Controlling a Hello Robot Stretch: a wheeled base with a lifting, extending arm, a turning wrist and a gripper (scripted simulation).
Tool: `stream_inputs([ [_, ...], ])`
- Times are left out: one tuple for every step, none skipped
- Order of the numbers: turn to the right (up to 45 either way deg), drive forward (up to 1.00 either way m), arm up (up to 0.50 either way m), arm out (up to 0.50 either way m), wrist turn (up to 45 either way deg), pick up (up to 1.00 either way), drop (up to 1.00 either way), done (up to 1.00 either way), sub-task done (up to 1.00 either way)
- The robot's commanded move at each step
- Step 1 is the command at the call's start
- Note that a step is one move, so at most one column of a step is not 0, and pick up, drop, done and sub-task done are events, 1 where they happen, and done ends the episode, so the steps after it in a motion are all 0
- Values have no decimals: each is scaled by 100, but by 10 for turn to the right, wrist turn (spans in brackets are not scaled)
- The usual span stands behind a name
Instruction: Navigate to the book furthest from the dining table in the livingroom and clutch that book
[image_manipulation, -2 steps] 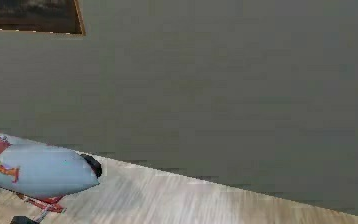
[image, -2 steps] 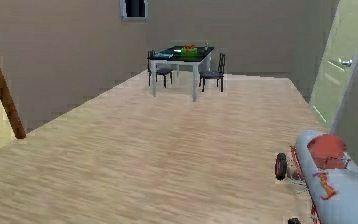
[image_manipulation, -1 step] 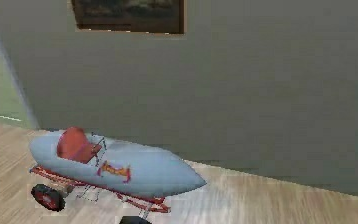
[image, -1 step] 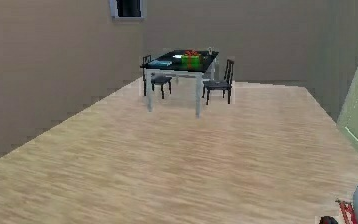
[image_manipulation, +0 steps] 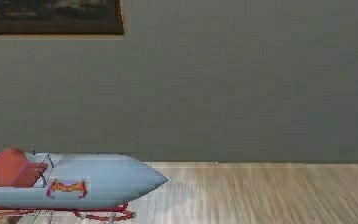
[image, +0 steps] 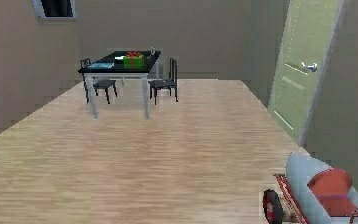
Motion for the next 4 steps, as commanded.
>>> stream_inputs([
  [0,100,0,0,0,0,0,0,0],
  [30,0,0,0,0,0,0,0,0],
  [0,50,0,0,0,0,0,0,0],
  [120,0,0,0,0,0,0,0,0],
])
